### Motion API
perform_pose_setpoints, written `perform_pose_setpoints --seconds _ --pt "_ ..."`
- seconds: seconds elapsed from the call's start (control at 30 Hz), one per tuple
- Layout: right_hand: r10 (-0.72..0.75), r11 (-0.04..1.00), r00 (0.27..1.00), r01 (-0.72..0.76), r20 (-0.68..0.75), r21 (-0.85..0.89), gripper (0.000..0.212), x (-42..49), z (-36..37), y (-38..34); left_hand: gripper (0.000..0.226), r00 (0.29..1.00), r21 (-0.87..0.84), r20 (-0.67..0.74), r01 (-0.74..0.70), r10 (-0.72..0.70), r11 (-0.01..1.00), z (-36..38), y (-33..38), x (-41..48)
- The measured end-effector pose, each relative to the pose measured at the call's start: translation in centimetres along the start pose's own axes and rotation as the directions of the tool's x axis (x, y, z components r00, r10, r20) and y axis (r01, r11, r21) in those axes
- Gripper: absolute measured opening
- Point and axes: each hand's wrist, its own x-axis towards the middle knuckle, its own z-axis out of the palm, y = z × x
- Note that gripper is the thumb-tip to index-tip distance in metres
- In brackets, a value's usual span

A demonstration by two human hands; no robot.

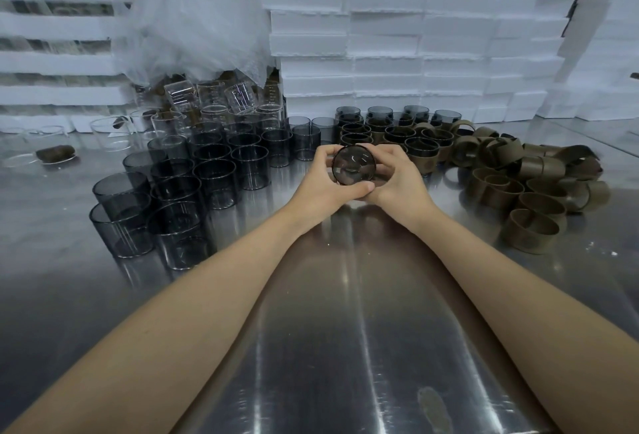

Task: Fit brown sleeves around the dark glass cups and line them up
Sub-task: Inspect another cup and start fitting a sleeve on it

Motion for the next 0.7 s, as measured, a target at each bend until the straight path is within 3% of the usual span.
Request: perform_pose_setpoints --seconds 0.33,0.7 --pt "0.093 0.968 0.995 -0.083 -0.031 0.236 0.069 0.32 -0.34 0.35 0.056 1.000 -0.073 0.015 -0.010 0.011 0.997 -0.49 0.51 -0.10" --pt "0.122 0.950 0.993 -0.115 -0.004 0.290 0.073 0.41 -0.45 0.72 0.043 0.998 -0.206 -0.007 0.058 -0.061 0.977 -0.75 0.89 0.03"
